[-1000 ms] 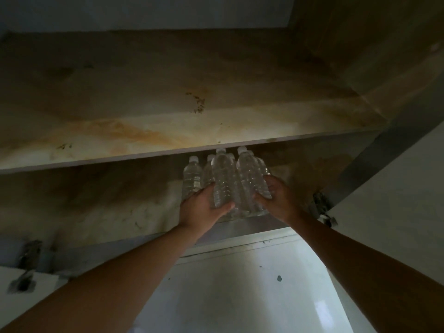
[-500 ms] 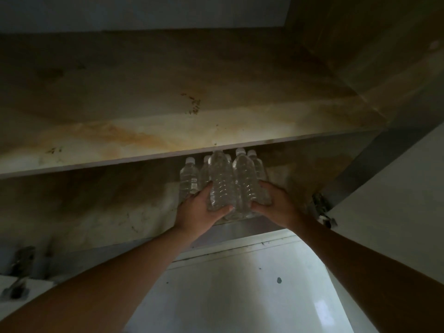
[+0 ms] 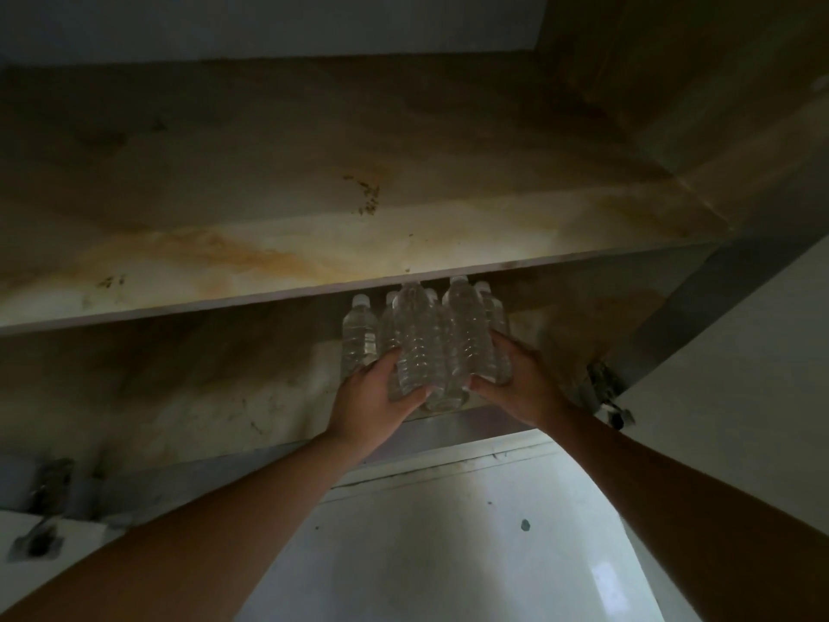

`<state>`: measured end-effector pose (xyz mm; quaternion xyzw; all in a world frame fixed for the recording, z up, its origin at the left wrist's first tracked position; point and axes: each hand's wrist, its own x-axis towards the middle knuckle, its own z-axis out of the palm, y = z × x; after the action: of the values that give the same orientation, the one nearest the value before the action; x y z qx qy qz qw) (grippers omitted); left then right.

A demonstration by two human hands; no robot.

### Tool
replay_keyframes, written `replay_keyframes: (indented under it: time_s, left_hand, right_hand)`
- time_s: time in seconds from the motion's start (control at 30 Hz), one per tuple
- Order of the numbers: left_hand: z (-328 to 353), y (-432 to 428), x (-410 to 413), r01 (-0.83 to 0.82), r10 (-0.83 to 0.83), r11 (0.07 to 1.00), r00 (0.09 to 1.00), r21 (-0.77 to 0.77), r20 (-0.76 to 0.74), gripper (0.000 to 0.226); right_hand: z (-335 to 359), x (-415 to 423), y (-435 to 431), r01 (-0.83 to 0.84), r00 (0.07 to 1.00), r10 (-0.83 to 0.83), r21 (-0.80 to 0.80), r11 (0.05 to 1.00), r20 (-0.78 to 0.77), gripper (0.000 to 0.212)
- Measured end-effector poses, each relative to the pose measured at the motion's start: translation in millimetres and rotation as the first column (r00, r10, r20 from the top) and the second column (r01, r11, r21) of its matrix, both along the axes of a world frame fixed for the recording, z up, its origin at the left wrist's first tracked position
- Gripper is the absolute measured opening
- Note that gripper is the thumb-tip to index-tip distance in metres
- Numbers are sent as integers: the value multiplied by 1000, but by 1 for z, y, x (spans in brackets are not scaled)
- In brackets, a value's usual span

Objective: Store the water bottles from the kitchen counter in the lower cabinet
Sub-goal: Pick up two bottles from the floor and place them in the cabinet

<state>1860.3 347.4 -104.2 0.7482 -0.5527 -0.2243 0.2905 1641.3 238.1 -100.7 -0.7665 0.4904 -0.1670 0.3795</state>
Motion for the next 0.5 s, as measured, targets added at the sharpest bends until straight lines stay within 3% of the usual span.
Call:
replay_keyframes:
  time_s: [0.1,0.23,0.37,0.5]
  left_hand:
    - [-1,1,-2,-4,4,1000,1000,-15,-4,92]
    - [-4,-1,-2,19,-18,999,999,-29,31,90]
    - [5,1,-3,-25,26,999,998,-21,63,90]
    - [4,4,-1,-10,11,999,999,-36,45,87]
  right_hand:
    - [0,1,4,48,999,-49,18,999,16,76]
    - [0,3,4,54,999,-54,57,997,7,78]
    - [-7,0,-3,46,998,-45,24,999,-41,100]
    - [2,0,2,71,995,-72,-23,997,-75,80]
